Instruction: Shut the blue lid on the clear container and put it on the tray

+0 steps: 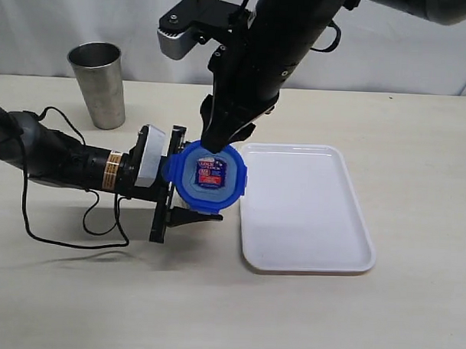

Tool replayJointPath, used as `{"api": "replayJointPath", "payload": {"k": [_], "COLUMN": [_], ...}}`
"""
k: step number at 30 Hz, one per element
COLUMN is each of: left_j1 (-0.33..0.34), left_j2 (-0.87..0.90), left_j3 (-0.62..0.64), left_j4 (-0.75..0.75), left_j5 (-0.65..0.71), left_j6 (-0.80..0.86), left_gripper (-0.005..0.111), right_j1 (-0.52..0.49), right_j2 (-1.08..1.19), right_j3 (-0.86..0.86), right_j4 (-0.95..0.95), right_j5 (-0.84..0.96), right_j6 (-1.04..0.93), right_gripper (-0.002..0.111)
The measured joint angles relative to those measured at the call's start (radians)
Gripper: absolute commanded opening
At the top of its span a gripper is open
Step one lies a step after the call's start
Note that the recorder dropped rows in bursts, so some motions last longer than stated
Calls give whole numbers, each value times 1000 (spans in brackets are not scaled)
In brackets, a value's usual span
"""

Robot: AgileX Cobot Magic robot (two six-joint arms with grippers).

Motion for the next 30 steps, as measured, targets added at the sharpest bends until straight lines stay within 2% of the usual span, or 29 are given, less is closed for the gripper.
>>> {"api": "replayJointPath", "payload": {"k": [19, 30], "left_j1": [0, 0], "left_j2": [0, 0], "left_j3": [0, 0], "left_j4": [11, 20], "left_j5": [-2, -2], "left_j6": [13, 21], "left_gripper": [0, 0], "right_j1": [-17, -19], "right_j2": [77, 111], "right_j3": [-8, -26], "right_j4": [72, 146], "right_j5": [22, 24], "right_j6": [-194, -188], "right_gripper": [48, 44]}}
